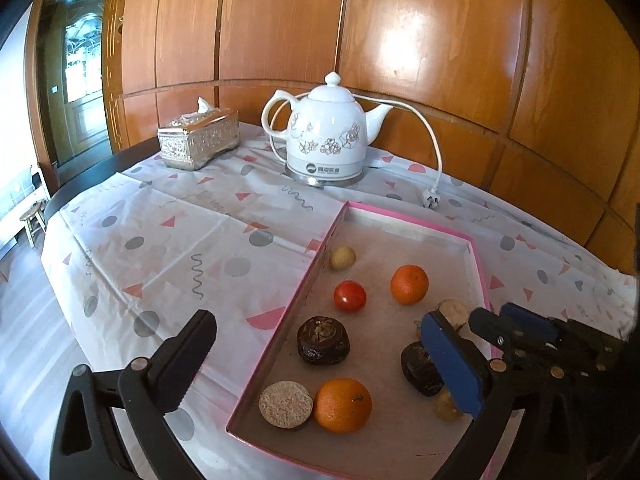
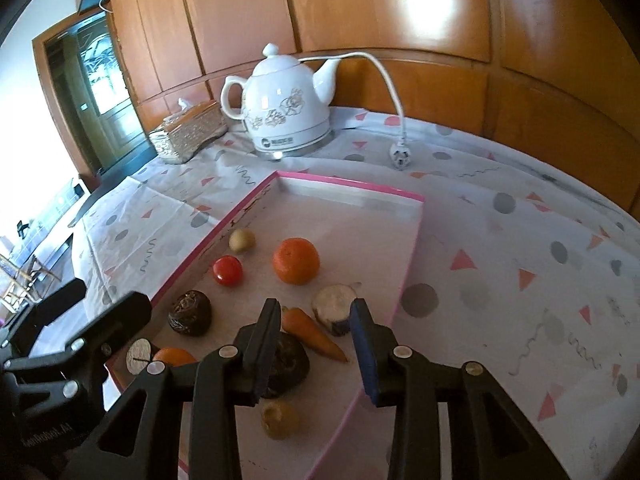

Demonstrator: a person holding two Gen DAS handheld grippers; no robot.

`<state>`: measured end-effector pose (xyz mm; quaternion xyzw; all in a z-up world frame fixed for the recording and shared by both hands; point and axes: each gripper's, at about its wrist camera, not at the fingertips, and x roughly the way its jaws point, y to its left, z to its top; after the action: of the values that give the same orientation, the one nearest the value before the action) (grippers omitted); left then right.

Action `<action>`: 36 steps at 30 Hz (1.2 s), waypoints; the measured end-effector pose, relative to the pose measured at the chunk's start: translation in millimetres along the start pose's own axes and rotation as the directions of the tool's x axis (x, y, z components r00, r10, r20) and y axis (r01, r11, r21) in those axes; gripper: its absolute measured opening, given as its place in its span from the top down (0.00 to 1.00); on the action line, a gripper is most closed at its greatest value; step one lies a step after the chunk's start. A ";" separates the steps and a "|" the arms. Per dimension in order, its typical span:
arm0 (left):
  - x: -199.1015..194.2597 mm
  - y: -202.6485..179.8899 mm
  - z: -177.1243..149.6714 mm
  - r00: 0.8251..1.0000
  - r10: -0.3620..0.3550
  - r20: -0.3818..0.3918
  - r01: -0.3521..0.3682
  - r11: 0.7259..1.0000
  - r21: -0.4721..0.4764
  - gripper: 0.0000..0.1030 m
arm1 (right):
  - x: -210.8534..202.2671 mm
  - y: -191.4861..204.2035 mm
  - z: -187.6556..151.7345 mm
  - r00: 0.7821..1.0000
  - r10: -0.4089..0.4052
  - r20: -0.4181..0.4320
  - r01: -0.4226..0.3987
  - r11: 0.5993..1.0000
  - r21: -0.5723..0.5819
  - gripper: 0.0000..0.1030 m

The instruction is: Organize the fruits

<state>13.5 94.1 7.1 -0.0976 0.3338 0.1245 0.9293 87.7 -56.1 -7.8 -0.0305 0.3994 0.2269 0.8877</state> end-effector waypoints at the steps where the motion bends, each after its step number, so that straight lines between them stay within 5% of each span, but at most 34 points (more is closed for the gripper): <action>1: -1.4 -0.6 -0.3 1.000 0.002 0.003 -0.003 1.000 0.003 0.00 | -2.4 -0.2 -1.4 1.000 -0.007 0.006 0.007 1.000 0.003 0.63; 13: -17.3 -6.9 -7.1 0.999 0.040 0.024 -0.041 0.999 0.034 0.00 | -27.4 -0.1 -26.1 0.993 -0.104 0.055 0.103 0.994 0.029 0.61; 36: -36.8 -13.2 -12.2 0.998 0.027 0.053 -0.029 0.999 0.040 0.00 | -41.1 5.8 -40.2 0.991 -0.111 0.081 0.109 0.994 0.029 0.60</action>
<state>-17.3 72.2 22.9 -0.0705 0.3132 0.1329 0.9377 33.5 -76.0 -4.6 -0.0321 0.3629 0.1738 0.9149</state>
